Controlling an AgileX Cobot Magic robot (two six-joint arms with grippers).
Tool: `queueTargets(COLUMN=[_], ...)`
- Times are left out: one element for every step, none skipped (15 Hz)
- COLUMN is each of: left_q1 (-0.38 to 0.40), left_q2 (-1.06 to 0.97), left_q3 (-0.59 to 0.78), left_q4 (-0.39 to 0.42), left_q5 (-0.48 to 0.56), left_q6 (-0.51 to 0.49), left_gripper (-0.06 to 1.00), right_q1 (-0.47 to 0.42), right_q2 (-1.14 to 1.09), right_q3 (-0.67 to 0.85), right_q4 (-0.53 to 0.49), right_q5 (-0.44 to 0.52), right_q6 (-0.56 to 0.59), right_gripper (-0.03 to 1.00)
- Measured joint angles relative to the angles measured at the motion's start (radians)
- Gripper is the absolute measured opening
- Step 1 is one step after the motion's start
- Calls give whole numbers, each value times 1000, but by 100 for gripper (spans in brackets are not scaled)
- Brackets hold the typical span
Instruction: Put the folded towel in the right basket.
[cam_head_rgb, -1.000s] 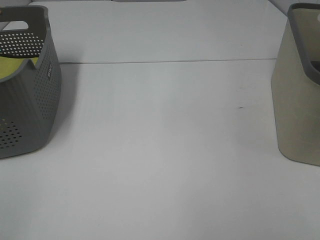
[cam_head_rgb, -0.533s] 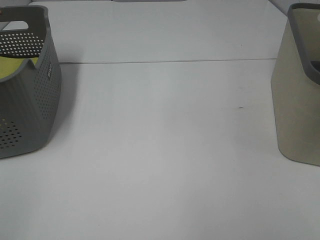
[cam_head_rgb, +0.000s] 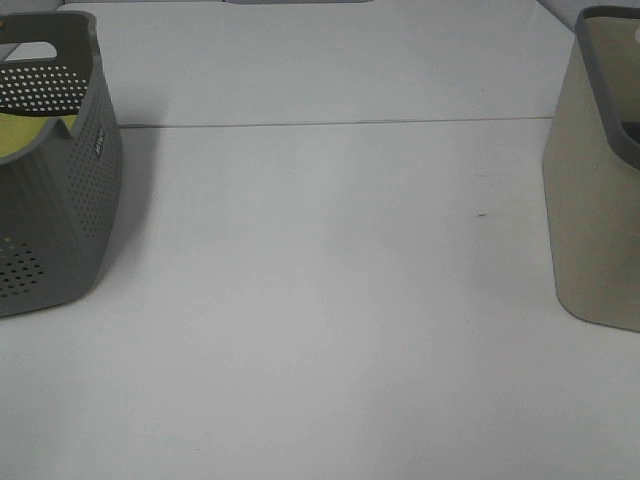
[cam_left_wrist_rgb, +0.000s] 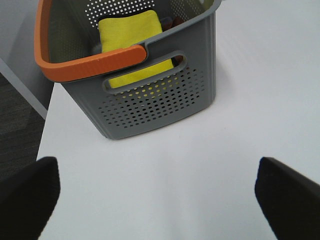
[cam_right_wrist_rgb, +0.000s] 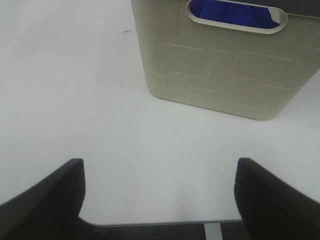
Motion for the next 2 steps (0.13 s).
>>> queueTargets(left_q1=[0, 0], left_q2=[0, 0], left_q3=[0, 0], left_q4=[0, 0], left_q5=[0, 0], left_q6=[0, 0], left_gripper=[99, 99], right_q1=[0, 0], right_q2=[0, 0], right_q3=[0, 0], right_q4=[0, 0], right_q5=[0, 0], right_q6=[0, 0], right_gripper=[79, 79])
